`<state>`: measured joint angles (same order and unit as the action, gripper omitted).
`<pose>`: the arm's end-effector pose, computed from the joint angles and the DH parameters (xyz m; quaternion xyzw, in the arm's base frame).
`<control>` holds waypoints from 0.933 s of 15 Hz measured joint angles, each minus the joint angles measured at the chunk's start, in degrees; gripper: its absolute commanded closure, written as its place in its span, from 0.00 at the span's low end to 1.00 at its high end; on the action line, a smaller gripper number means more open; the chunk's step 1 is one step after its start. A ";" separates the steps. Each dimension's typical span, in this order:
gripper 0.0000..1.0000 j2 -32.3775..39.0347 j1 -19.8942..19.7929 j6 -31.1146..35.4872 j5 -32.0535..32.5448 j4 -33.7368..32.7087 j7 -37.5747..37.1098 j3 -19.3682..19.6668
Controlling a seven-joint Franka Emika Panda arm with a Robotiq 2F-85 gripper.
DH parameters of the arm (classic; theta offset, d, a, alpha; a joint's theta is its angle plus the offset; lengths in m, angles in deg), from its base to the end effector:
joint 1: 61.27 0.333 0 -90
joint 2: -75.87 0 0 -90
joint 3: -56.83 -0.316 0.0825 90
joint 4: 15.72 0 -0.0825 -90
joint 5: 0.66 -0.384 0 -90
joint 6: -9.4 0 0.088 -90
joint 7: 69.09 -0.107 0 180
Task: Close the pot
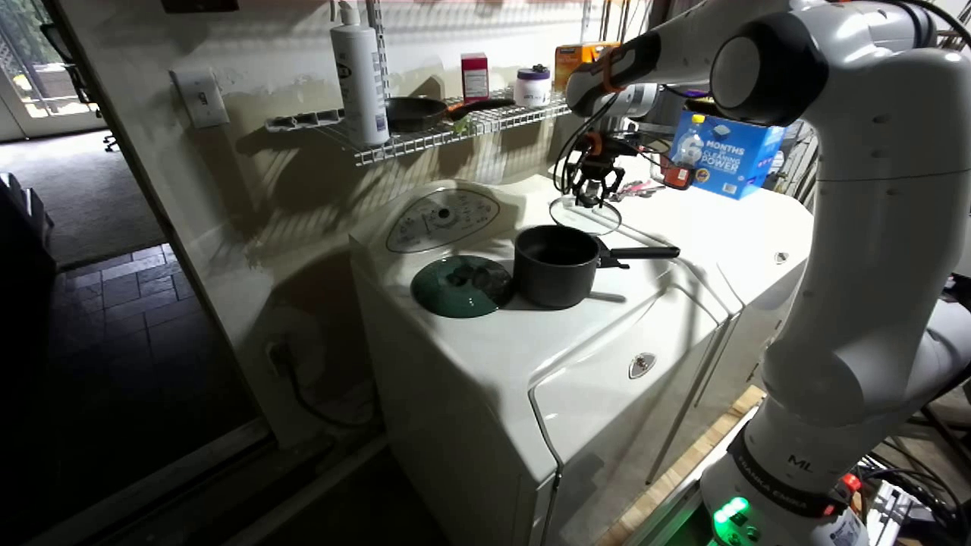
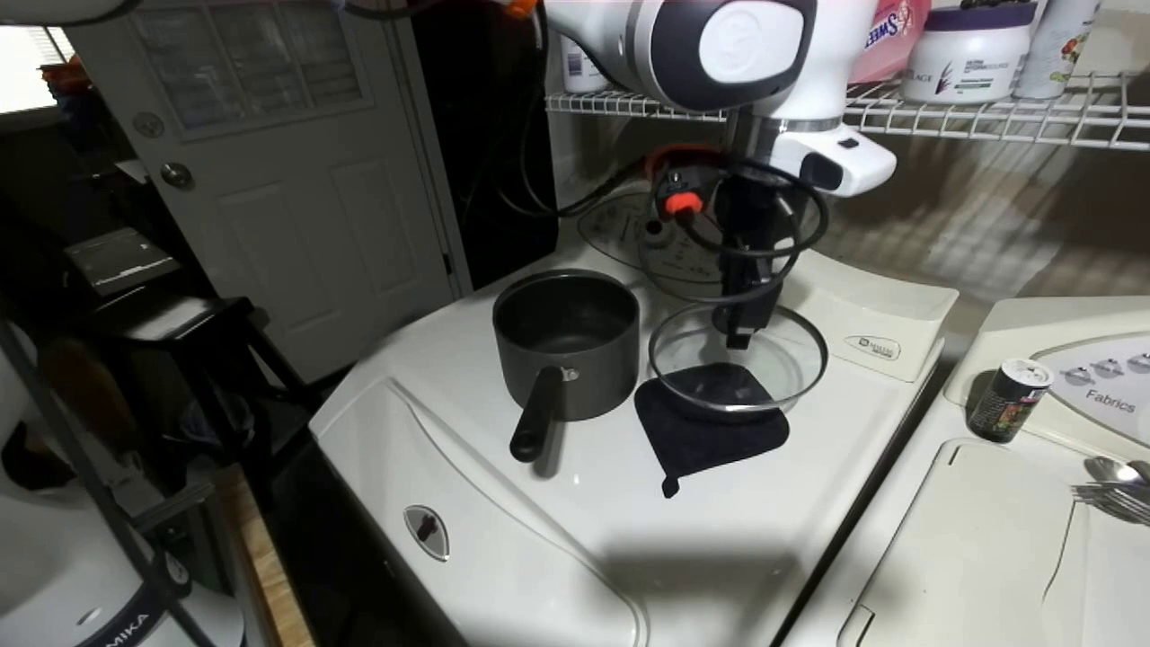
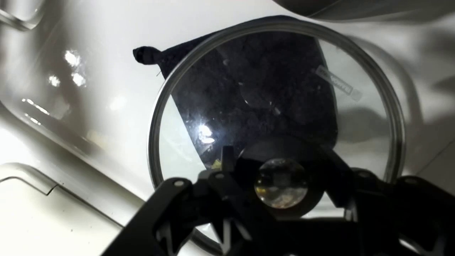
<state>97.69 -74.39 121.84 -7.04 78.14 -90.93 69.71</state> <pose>0.6006 -0.2675 0.3971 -0.9074 0.4196 0.0226 0.0101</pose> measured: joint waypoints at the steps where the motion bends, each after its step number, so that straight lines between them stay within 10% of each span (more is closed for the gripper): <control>1: 0.66 -1.29 0.46 0.02 1.01 0.03 -0.01 0.00; 14: 0.66 -17.67 6.06 -3.23 8.10 10.56 -0.15 -3.00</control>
<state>80.02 -68.33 118.62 1.06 88.70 -91.07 66.71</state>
